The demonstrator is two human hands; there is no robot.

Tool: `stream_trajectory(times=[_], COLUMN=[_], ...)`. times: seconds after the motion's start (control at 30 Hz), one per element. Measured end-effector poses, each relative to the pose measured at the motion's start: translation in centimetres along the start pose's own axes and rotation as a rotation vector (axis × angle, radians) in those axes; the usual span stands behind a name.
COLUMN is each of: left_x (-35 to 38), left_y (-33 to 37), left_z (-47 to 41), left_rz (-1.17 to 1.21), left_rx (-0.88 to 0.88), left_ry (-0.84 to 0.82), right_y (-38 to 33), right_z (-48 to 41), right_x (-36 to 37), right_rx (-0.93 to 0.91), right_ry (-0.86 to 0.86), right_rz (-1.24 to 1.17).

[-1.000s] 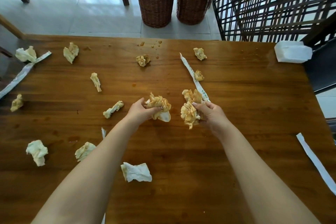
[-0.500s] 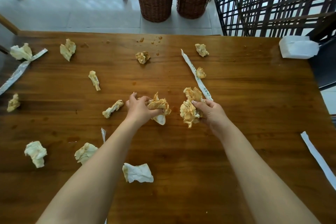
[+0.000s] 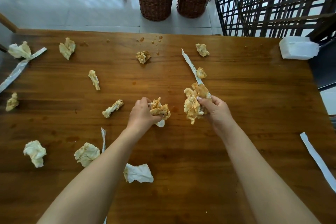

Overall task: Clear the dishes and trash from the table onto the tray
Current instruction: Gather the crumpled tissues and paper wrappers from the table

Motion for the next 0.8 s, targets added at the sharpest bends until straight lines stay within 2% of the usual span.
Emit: stream_trajectory(times=[0.1,0.17,0.33,0.47,0.67,0.8], left_x=[-0.2,-0.4,0.1,0.7,1.9,2.1], left_y=[0.2,-0.3,-1.9,-1.6,-0.9,-1.1], left_z=[-0.2,-0.5,-0.9,-0.9,-1.1,-1.1], left_rz=[0.018,0.120,0.643,0.988,1.161,1.160], left_rx=[-0.020,-0.090,-0.304,-0.389,-0.418,-0.409], left_ry=[-0.013,-0.036,-0.091,-0.088,-0.113,-0.110], right_y=[-1.4,-2.2,-2.7,-1.9,-0.1,0.5], right_z=[-0.2,-0.8,-3.6,-5.5,-6.0,-5.6], right_x=[-0.1,0.0,0.4,1.5,1.9,1.1], right_rx=[-0.058,-0.076,-0.060,-0.023,0.016,0.007], right_ry=[0.011,0.016,0.058,0.022,0.024,0.105], right_rz=[-0.016,0.013,0.228,0.404,0.614,0.703])
Point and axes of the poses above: each hand's wrist, its own z-axis away from the middle knuckle, its own x-axis out of the palm, y = z × x, the point moved 10 cm from there along -z, towards the middle knuckle, and after that the axes turned 11 degrees about z, right-handed, at the moved point
